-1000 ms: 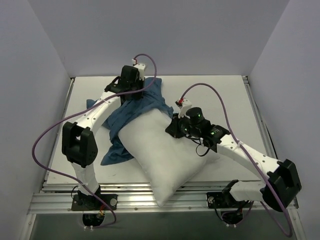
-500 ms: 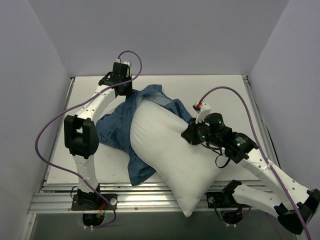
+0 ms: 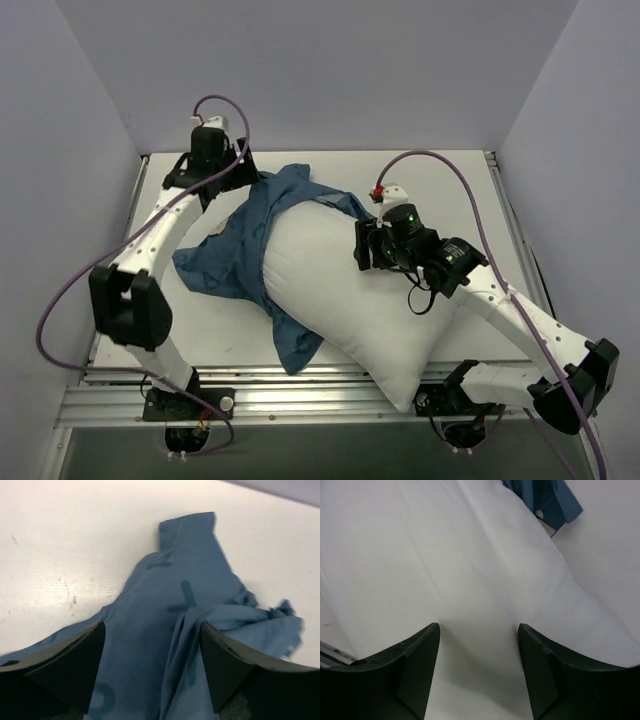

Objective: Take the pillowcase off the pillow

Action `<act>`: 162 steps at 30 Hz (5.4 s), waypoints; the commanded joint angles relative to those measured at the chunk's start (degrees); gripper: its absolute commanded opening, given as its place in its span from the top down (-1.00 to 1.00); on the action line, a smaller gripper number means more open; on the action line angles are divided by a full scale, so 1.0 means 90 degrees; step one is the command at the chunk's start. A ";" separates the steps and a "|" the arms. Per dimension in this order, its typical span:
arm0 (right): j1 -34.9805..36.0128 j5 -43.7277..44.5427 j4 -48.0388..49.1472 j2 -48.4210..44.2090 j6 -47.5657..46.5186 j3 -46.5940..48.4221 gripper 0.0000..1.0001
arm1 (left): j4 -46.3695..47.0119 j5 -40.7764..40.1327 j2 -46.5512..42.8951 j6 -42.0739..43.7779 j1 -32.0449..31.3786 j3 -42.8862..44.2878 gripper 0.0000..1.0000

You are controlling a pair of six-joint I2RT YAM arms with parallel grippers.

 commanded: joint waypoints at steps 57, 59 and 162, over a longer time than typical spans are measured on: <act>0.1377 -0.0277 0.1385 0.2083 -0.1804 0.0985 1.00 | 0.3292 -0.0123 -0.4703 -0.1573 -0.1460 -0.6308 -0.51; 0.1377 -0.0316 0.1336 0.2034 -0.1804 0.1004 1.00 | 0.3332 -0.0220 -0.4575 -0.1563 -0.1479 -0.6289 -0.26; 0.0782 -0.2073 0.2205 0.1517 -0.1257 0.1776 1.00 | 0.2313 0.0356 -0.5933 -0.1495 -0.0317 -0.5839 -0.80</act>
